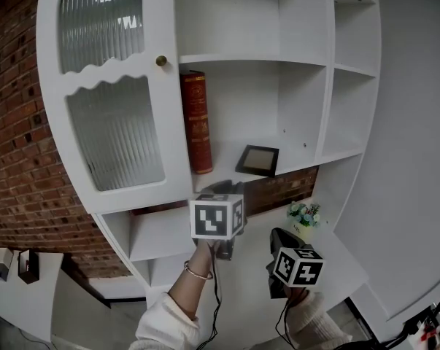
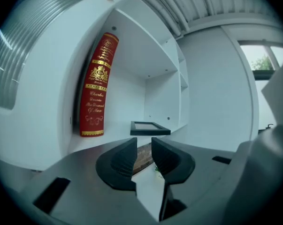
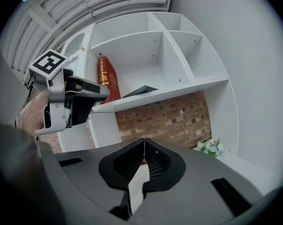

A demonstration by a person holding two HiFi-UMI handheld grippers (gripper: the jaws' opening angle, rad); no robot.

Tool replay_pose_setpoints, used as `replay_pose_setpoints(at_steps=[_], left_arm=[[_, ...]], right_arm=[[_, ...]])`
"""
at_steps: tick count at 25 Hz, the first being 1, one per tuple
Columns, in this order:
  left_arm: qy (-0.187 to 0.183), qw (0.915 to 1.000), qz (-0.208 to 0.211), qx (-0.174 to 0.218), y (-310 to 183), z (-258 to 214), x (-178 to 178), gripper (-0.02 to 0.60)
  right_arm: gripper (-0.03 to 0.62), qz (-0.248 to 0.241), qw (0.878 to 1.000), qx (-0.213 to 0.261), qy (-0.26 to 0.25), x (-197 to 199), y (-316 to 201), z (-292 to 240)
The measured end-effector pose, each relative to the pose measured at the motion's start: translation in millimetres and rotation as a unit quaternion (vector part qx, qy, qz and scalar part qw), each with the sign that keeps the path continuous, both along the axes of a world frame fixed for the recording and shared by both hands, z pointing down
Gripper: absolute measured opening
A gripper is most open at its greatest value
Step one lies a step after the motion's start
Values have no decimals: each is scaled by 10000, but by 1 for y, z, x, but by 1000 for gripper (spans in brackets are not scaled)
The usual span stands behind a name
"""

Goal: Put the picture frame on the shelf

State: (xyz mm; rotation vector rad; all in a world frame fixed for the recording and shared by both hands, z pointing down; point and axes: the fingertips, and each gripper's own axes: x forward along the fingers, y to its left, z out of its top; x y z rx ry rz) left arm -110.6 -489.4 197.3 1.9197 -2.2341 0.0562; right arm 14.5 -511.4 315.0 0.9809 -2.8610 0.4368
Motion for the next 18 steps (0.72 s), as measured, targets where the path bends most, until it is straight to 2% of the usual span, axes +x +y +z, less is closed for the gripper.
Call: replay_pose_setpoints(at_steps=[5,8,13,18], left_arm=[[54,9995,234,-206,30,46,18,94],[30,9990,190,-393,47,83,18,65],[353,9970,110,-682,74,144,9,41],[661,9939,328,-820,93,200,23,23]], right_arm=[[25,48,9999,-154,-40,-5,21,23],[25,150,9995,-273,-57,-6,32,39],[25,246,9980,-576,30,-14,55,72],[25,313,9957,-846,196,-10,77,112]])
